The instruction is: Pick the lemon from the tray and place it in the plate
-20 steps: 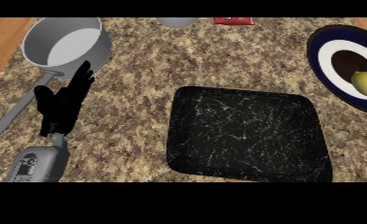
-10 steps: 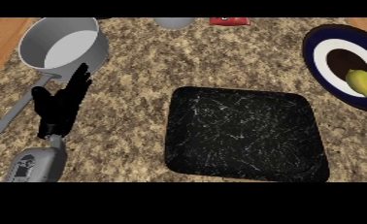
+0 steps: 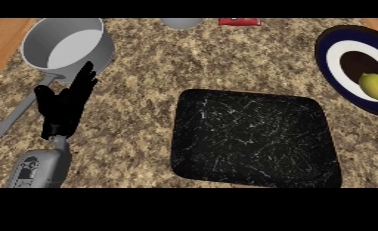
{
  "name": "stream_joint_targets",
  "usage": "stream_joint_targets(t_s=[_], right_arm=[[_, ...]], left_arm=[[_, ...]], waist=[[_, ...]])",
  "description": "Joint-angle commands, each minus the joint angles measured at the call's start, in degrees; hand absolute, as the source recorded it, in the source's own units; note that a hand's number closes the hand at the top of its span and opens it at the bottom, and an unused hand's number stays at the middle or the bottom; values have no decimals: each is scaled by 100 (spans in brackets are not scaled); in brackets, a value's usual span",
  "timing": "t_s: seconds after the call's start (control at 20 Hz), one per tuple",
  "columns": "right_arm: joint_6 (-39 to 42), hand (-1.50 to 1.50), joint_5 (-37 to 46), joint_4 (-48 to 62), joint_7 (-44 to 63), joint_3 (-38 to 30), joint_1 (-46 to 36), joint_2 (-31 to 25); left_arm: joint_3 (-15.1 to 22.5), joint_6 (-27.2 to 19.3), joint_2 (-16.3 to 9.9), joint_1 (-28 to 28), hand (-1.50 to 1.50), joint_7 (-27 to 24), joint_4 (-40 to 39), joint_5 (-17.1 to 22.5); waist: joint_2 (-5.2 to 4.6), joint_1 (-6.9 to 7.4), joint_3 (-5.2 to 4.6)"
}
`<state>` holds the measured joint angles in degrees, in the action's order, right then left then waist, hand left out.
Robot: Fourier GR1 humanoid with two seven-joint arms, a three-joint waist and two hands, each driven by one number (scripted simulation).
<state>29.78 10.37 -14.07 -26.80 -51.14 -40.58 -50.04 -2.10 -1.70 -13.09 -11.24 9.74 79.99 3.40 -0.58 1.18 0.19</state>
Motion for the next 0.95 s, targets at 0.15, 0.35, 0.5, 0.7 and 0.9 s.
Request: stream_joint_targets(t_s=[0.15, 0.35, 0.5, 0.7, 0.9], right_arm=[[125, -150, -126, 90, -51, 79, 95, -331], [94, -150, -164, 212, -412, 47, 446, -298], [241, -150, -150, 237, -492, 94, 617, -473], [-29, -150, -3, 267, -552, 248, 688, -356], [136, -150, 5, 303, -696, 288, 919, -449]], left_arm=[[16, 137, -6, 315, 0, -41, 321, 14], [178, -256, 294, -2, 0, -188, -71, -346], [-4, 24, 105, 79, 0, -213, -41, -121], [-56, 159, -37, 5, 0, 24, 73, -44], [-290, 263, -135, -131, 0, -121, -223, 93]], waist=[[3, 70, 2], [-21, 43, 9], [-24, 70, 12], [-37, 116, 19], [-46, 62, 19]])
